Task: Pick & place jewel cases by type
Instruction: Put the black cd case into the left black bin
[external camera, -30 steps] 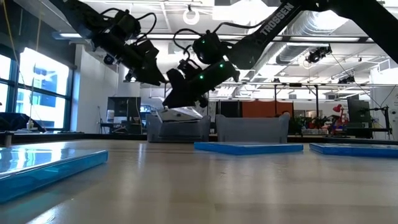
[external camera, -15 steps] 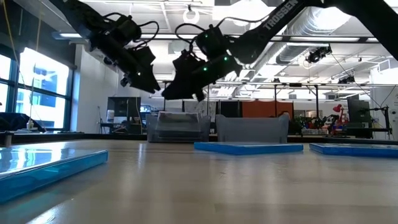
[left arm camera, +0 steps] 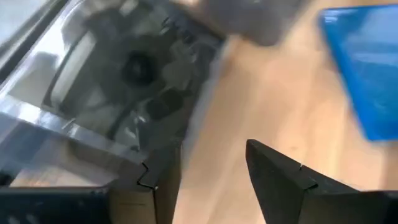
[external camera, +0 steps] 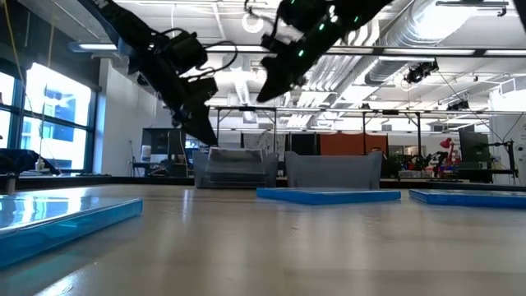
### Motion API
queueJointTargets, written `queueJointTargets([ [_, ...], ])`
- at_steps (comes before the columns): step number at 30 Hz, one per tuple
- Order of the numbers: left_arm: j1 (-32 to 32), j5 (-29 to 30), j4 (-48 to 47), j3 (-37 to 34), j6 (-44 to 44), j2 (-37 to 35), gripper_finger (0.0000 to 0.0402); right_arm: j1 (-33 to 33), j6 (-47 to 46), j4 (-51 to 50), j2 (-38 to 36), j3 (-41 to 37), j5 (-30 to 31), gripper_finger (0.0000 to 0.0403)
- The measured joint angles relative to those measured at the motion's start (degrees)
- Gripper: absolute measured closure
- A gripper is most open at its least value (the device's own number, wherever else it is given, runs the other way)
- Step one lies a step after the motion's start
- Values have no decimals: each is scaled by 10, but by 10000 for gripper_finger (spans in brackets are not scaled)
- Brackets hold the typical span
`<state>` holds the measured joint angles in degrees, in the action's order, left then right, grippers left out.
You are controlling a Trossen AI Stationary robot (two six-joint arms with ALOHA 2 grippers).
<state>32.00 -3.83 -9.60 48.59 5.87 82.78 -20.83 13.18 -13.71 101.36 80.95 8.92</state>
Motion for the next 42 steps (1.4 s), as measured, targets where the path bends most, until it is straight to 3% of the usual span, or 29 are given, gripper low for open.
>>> queueJointTargets([
  [5, -41, 78, 40, 0, 24, 0, 278, 13, 6, -91, -77, 0, 9, 349],
  [10, -30, 183, 112, 1, 29, 6, 352, 33, -26, -159, -141, 0, 22, 397],
  [13, -1, 170, 121, 1, 5, 24, 393, 51, -48, -182, -159, 0, 21, 392],
  [21, 52, 165, 143, 1, -17, 95, 398, 95, -52, -194, -162, 0, 28, 399],
  [42, 55, 164, 128, 2, -37, 100, 401, 109, -51, -190, -162, -35, 46, 400],
])
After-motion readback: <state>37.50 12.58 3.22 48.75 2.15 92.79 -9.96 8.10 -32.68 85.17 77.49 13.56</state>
